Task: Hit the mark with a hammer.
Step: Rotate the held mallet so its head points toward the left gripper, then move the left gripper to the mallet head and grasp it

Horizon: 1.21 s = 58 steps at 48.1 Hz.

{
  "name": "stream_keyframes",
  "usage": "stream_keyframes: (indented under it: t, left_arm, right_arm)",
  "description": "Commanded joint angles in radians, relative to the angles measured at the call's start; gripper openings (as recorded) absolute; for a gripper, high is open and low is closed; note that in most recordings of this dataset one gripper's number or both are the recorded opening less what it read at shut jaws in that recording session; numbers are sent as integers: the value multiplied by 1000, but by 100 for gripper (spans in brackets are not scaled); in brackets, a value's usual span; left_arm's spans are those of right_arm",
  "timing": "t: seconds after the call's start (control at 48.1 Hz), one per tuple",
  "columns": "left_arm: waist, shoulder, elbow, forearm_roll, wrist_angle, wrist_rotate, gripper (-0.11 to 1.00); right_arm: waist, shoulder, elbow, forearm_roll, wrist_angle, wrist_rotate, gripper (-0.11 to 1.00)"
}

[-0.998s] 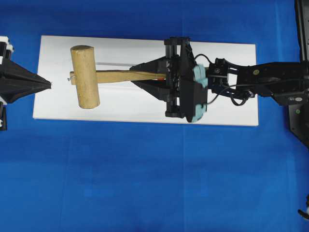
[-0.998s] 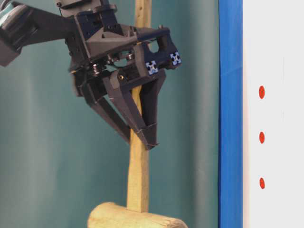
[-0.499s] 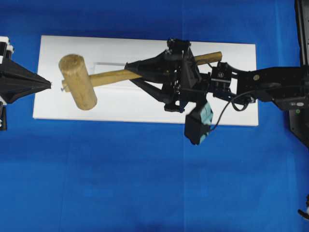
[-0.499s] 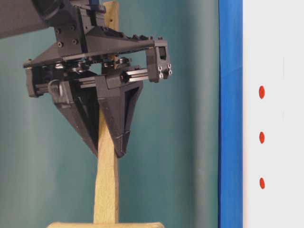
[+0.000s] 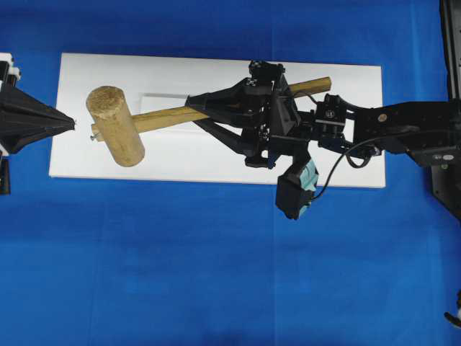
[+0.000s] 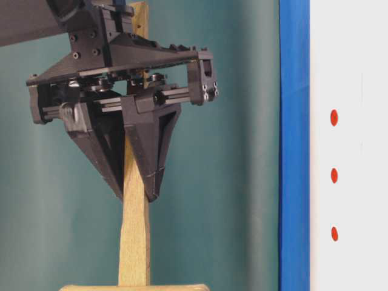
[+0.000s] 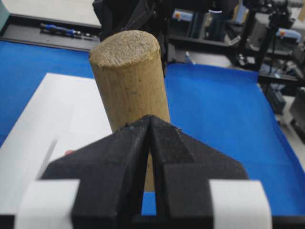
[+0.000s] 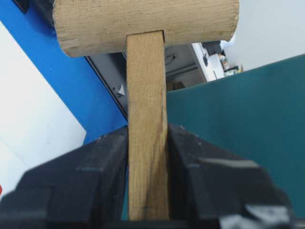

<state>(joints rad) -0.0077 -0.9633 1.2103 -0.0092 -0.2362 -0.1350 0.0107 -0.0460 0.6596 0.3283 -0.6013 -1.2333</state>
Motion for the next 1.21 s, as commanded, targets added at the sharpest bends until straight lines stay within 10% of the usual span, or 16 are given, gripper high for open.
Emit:
stream_keyframes:
  t: [0.0, 0.374, 1.185]
  left_arm:
    - [5, 5, -12, -2, -11, -9, 2]
    - [17, 14, -14, -6, -12, -104, 91]
    - [34, 374, -140, -6, -255, -115, 93]
  right_arm:
    - [3, -34, -34, 2, -18, 2, 9]
    - [3, -34, -35, 0, -18, 0, 9]
    - [-3, -34, -43, 0, 15, -3, 9]
